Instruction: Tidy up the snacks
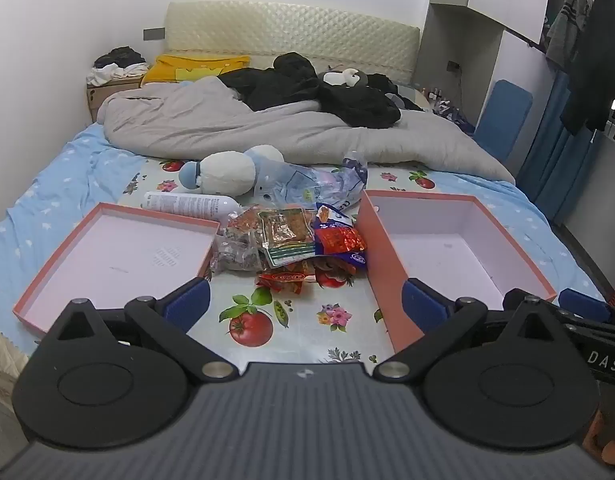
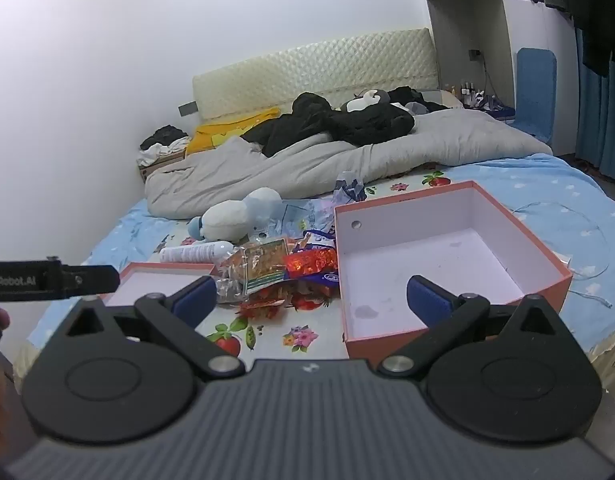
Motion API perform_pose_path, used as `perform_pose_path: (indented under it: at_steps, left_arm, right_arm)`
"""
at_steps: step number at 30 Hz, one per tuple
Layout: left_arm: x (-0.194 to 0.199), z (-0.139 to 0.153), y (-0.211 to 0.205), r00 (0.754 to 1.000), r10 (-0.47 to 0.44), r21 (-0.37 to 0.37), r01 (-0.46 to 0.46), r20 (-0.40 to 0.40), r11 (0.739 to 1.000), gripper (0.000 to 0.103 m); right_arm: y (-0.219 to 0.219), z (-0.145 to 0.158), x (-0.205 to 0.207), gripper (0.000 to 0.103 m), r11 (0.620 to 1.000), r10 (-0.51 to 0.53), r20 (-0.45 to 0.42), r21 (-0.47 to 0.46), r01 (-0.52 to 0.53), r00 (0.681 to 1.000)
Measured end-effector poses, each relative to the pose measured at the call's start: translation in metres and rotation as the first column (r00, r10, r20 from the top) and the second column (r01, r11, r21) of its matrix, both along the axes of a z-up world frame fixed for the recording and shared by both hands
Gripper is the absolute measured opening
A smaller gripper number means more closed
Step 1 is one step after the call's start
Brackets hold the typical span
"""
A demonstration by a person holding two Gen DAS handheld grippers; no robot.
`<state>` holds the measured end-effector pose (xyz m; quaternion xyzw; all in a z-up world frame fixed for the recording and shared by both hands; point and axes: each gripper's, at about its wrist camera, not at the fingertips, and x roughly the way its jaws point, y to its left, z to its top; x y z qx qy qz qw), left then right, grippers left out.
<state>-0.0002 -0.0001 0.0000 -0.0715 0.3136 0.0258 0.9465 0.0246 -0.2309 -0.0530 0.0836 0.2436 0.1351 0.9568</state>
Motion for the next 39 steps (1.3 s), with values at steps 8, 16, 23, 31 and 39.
perform_pose_path:
  at_steps: [8, 16, 23, 31, 39]
  left_arm:
    - [-0.001, 0.002, 0.004, 1.0, 0.007, -0.004, -0.007, 0.007, 1.0, 0.103]
    - [0.003, 0.006, -0.005, 1.0, 0.0, -0.007, 0.0, 0.002, 1.0, 0.103]
    - [0.005, 0.0, -0.001, 1.0, -0.021, -0.009, 0.021, -0.001, 1.0, 0.103]
    - [0.007, -0.003, -0.002, 1.0, -0.028, -0.002, 0.028, -0.006, 1.0, 0.103]
    - [0.012, -0.011, -0.004, 0.999, -0.034, -0.026, 0.034, -0.019, 0.999, 0.103]
  right_arm:
    - [0.002, 0.001, 0.0, 0.103, 1.0, 0.003, -0.012, -0.025, -0.003, 1.0]
    - [0.006, -0.001, 0.002, 0.103, 1.0, 0.0, -0.013, -0.029, -0.001, 1.0]
    - [0.006, -0.001, 0.003, 0.103, 1.0, -0.003, -0.019, -0.026, 0.002, 1.0]
    - [0.009, -0.003, 0.003, 0.103, 0.999, -0.015, -0.015, -0.049, 0.014, 1.0]
    - [0.008, -0.008, 0.006, 0.103, 0.999, -0.01, -0.044, -0.032, 0.009, 0.999]
